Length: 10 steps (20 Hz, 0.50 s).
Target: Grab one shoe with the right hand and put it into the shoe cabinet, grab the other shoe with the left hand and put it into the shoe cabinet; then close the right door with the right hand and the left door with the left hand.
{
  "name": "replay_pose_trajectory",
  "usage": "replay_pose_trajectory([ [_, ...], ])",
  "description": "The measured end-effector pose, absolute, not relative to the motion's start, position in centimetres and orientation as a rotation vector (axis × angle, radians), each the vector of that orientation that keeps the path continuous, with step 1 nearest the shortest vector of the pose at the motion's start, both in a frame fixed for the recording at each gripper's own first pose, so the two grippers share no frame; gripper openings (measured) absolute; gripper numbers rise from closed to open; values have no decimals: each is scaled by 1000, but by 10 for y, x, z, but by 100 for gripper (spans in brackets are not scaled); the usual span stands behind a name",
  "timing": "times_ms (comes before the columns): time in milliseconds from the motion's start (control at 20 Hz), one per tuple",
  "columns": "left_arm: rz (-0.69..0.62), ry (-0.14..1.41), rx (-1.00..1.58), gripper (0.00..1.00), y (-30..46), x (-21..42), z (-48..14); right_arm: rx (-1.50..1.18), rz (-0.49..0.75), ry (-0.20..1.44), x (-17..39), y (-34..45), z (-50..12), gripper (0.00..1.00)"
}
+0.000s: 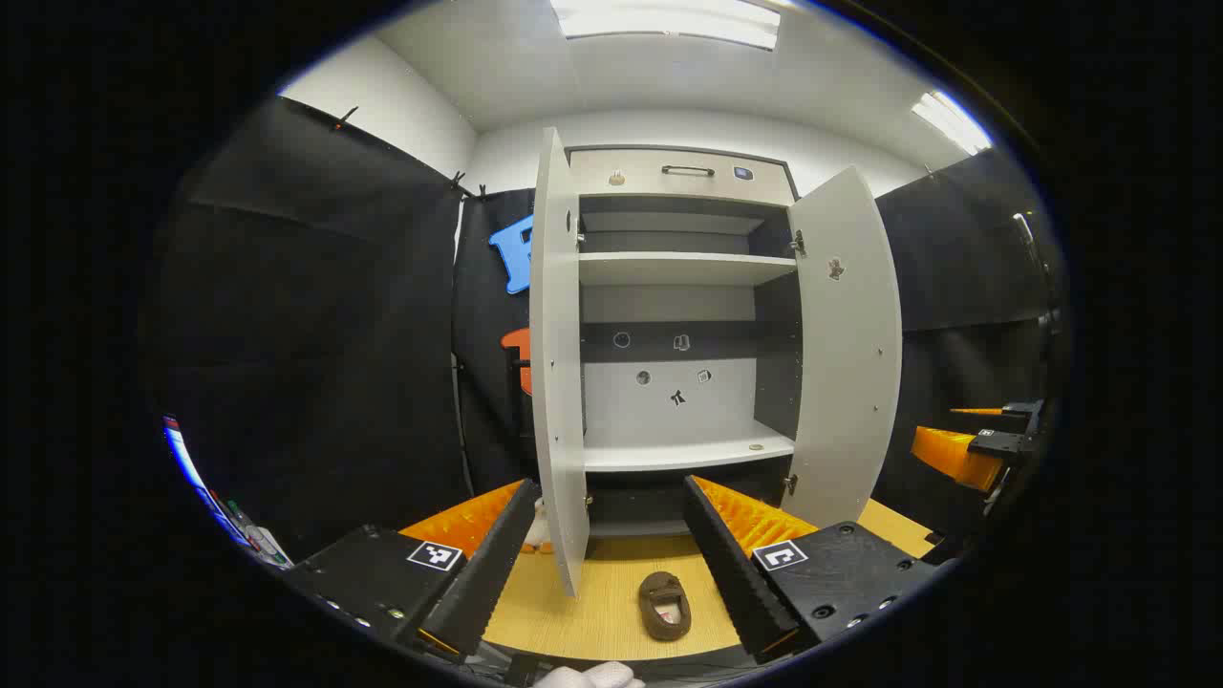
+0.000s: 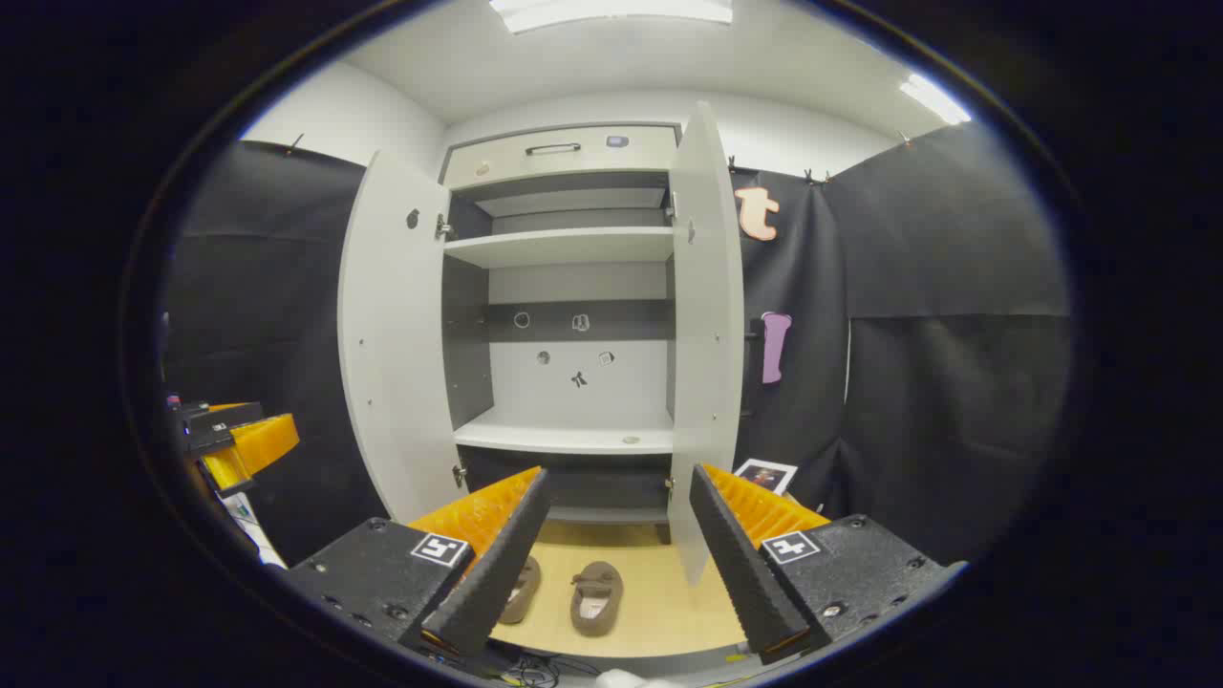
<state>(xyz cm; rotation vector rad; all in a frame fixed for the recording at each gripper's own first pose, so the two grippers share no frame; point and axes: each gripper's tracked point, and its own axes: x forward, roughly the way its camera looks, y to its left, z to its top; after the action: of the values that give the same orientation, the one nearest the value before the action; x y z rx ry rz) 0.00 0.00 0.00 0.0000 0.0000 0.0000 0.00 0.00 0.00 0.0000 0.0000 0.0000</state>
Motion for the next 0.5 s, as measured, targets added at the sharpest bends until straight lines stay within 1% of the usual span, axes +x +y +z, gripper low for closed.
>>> replay_pose_trajectory([
  [450,4,2,-3,95,3,-1,-1,-10,-3,-18,-3,-1,7,97],
  [500,4,3,-4,94,3,-1,0,-10,-1,-20,-3,0,6,95],
])
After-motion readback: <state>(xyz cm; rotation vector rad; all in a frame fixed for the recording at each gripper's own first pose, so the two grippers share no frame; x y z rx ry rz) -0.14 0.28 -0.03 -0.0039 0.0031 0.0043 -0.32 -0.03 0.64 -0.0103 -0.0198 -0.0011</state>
